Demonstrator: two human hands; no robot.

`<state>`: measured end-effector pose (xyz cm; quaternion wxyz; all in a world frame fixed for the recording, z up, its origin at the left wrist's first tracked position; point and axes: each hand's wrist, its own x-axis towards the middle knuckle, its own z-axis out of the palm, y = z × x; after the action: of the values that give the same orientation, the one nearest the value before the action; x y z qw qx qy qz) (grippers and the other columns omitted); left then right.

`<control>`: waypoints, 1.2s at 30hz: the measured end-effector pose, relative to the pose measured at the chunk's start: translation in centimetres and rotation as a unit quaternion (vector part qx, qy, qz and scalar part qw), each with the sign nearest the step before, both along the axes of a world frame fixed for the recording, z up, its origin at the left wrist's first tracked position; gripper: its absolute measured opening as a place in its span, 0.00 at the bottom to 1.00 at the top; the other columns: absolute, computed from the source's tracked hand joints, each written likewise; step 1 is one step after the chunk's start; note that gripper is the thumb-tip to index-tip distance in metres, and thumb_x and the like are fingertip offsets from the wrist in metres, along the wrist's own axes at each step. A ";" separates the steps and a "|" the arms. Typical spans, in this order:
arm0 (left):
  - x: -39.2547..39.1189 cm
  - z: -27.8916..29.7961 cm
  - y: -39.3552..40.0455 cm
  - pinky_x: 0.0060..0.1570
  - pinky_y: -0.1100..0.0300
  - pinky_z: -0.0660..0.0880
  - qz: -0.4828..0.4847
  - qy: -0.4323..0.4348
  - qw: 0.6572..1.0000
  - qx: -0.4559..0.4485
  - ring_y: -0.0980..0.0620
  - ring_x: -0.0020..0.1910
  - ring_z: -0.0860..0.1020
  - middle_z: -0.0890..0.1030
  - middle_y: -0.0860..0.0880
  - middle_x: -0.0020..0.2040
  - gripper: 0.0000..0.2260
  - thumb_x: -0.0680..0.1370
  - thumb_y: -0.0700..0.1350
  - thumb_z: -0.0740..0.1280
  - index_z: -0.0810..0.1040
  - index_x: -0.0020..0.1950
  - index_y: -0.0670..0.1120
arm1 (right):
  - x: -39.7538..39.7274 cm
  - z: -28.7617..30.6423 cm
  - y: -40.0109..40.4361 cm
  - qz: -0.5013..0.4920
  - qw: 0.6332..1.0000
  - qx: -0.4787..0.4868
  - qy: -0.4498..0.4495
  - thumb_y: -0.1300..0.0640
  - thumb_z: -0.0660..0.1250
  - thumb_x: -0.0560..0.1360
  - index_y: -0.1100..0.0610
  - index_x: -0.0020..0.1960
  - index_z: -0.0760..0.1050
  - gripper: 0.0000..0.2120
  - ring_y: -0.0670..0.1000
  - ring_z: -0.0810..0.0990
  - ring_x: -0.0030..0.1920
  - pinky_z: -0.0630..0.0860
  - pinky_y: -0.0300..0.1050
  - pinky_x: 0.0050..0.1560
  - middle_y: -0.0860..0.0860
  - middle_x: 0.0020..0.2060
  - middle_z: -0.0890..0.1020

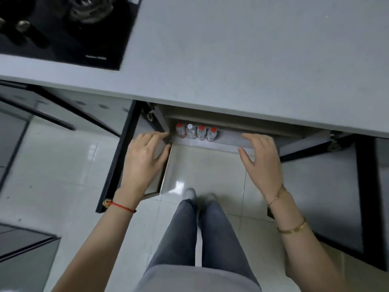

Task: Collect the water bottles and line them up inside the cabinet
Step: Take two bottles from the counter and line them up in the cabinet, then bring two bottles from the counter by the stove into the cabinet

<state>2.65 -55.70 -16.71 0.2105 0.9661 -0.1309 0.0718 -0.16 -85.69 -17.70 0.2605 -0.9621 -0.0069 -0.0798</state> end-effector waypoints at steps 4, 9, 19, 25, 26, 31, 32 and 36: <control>-3.0 6.6 0.9 0.57 0.53 0.74 0.016 -0.020 1.000 -0.014 0.46 0.55 0.78 0.82 0.46 0.55 0.12 0.79 0.45 0.67 0.79 0.61 0.44 | -1.9 5.9 0.1 0.010 1.000 0.002 -0.014 0.57 0.67 0.76 0.59 0.64 0.74 0.17 0.54 0.74 0.60 0.70 0.46 0.63 0.54 0.56 0.79; -6.8 10.4 2.4 0.55 0.49 0.75 0.079 -0.046 0.996 -0.022 0.46 0.53 0.78 0.82 0.46 0.54 0.12 0.78 0.45 0.68 0.80 0.60 0.44 | -2.8 10.0 2.1 0.048 0.998 0.023 -0.025 0.57 0.67 0.76 0.59 0.63 0.75 0.16 0.50 0.73 0.60 0.68 0.42 0.63 0.53 0.56 0.79; -16.6 12.7 8.8 0.55 0.50 0.75 0.268 -0.042 0.961 -0.055 0.47 0.55 0.78 0.81 0.49 0.54 0.11 0.78 0.45 0.68 0.79 0.60 0.46 | -2.6 13.2 11.3 0.207 0.978 0.021 -0.009 0.56 0.67 0.76 0.57 0.63 0.75 0.16 0.49 0.72 0.59 0.67 0.36 0.59 0.51 0.55 0.79; -23.5 12.9 16.1 0.55 0.51 0.75 0.381 -0.054 0.921 -0.052 0.47 0.55 0.79 0.82 0.49 0.53 0.11 0.78 0.46 0.68 0.79 0.60 0.46 | -3.4 13.7 21.6 0.323 0.946 0.012 -0.011 0.55 0.67 0.76 0.57 0.63 0.74 0.16 0.46 0.71 0.59 0.66 0.35 0.60 0.50 0.55 0.79; -24.6 13.0 17.7 0.55 0.52 0.75 0.396 -0.057 0.915 -0.049 0.47 0.54 0.79 0.82 0.49 0.53 0.11 0.78 0.45 0.69 0.79 0.60 0.46 | -3.6 13.6 23.7 0.339 0.940 0.017 -0.012 0.55 0.67 0.76 0.57 0.63 0.74 0.16 0.47 0.72 0.59 0.67 0.36 0.61 0.50 0.56 0.79; -30.3 13.5 26.8 0.54 0.50 0.75 0.463 -0.064 0.884 -0.032 0.47 0.51 0.78 0.81 0.49 0.50 0.11 0.77 0.43 0.70 0.80 0.59 0.45 | -6.1 12.9 35.4 0.397 0.916 0.035 -0.032 0.57 0.68 0.76 0.59 0.61 0.75 0.15 0.51 0.74 0.57 0.70 0.42 0.60 0.52 0.54 0.80; -31.3 13.5 28.7 0.54 0.50 0.75 0.473 -0.065 0.878 -0.026 0.47 0.51 0.78 0.81 0.48 0.51 0.11 0.77 0.43 0.70 0.80 0.59 0.45 | -6.7 12.7 37.7 0.405 0.913 0.039 -0.033 0.57 0.68 0.76 0.59 0.61 0.75 0.14 0.51 0.74 0.57 0.68 0.39 0.60 0.52 0.54 0.80; -34.9 13.9 35.7 0.56 0.51 0.74 0.504 -0.065 0.861 -0.013 0.49 0.52 0.77 0.82 0.49 0.51 0.11 0.77 0.43 0.71 0.80 0.59 0.45 | -8.6 12.6 46.8 0.431 0.899 0.065 -0.027 0.58 0.68 0.76 0.59 0.60 0.75 0.14 0.52 0.75 0.57 0.64 0.34 0.59 0.52 0.53 0.80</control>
<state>-32.23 -19.97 -2.80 0.1488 0.8908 0.3609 0.2325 -8.73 -38.85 -5.11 0.3312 -0.8433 -0.4230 0.0143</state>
